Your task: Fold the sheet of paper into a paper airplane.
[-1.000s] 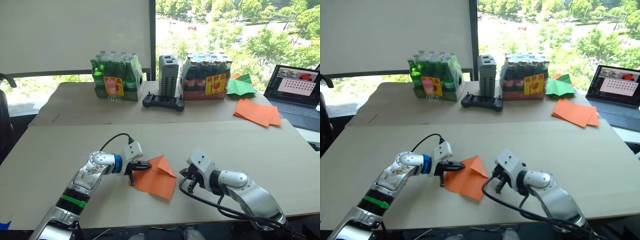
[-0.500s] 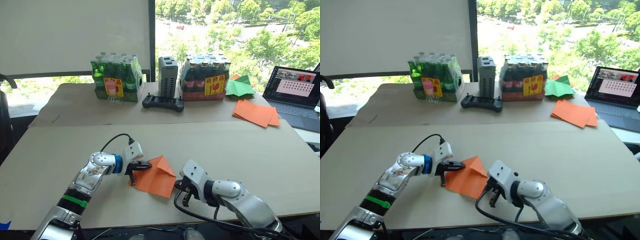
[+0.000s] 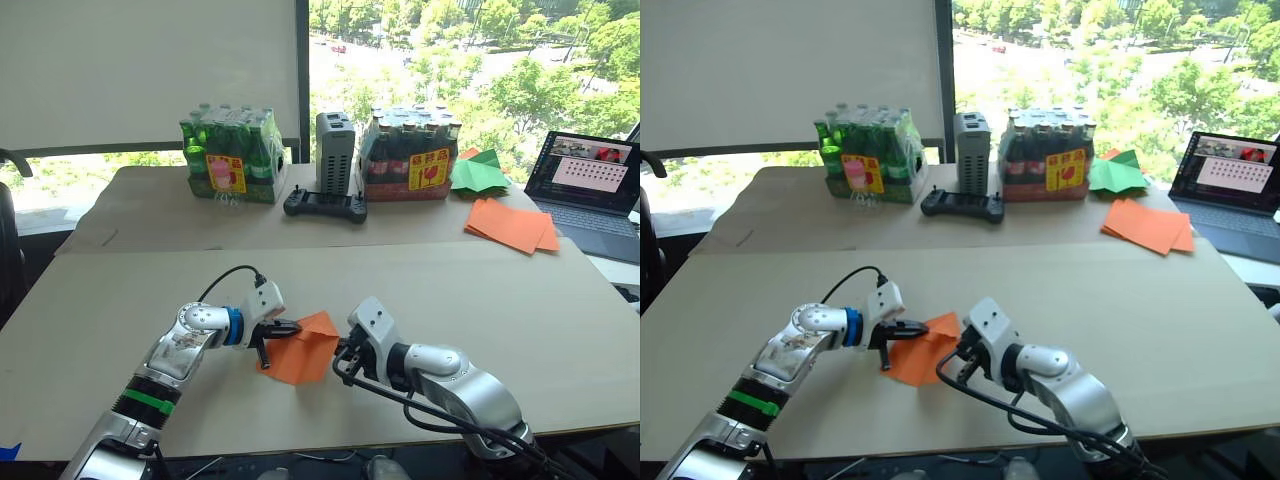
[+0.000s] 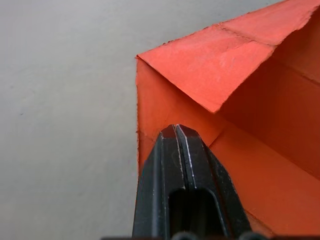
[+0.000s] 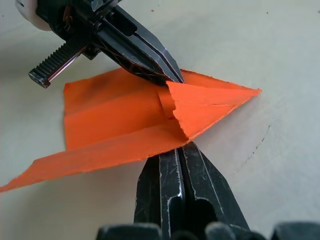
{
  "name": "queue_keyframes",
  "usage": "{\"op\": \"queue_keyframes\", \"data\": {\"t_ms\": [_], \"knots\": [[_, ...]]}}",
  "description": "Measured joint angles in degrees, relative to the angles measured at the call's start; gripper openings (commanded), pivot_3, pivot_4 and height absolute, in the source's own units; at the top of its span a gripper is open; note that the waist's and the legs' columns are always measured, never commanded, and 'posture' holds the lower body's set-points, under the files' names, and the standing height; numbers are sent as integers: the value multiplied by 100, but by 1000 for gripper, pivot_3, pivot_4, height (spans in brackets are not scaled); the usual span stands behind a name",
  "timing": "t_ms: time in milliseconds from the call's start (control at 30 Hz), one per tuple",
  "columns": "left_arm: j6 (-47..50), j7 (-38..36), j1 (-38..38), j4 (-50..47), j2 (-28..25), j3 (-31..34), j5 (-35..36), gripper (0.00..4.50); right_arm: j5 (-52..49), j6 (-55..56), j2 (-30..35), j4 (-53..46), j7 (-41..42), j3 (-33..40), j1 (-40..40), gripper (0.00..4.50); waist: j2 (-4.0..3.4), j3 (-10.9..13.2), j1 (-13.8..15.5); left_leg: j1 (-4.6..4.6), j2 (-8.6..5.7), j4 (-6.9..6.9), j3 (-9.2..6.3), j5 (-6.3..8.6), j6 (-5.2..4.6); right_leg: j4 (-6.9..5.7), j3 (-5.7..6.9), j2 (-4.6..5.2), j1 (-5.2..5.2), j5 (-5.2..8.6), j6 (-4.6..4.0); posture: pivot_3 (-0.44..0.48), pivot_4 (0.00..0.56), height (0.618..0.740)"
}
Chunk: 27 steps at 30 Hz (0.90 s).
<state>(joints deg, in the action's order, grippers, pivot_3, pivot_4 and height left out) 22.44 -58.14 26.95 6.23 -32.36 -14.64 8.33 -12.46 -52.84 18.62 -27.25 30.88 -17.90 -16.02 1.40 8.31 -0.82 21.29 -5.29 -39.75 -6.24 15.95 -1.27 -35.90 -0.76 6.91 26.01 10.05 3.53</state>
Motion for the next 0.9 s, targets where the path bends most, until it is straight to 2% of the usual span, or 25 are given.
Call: {"op": "queue_keyframes", "data": {"t_ms": [67, 367, 900], "knots": [[75, -11, 2, -200, -21, -1, 3, 30, 6, 58, -46, 98, -55, -20, -104, 0, 0, 0, 0, 9, -2, 0, 0, 0, 0, 1, -1, 0, 8, -16, -26, 0, 150, 699], [375, -46, 2, -627, -3, -39, 3, 30, 39, 219, -218, 495, -189, -138, -366, 0, -1, 1, 0, 14, -2, 0, 0, 0, 0, 3, -1, -2, 11, -17, -28, 0, 150, 699], [266, -94, 126, -26, 439, -192, -95, 30, 106, 391, -511, 838, -273, -298, -724, 0, -1, 0, 6, 13, -3, -2, 1, 0, 0, 2, -2, -3, 10, -19, -30, 0, 150, 699]]}}
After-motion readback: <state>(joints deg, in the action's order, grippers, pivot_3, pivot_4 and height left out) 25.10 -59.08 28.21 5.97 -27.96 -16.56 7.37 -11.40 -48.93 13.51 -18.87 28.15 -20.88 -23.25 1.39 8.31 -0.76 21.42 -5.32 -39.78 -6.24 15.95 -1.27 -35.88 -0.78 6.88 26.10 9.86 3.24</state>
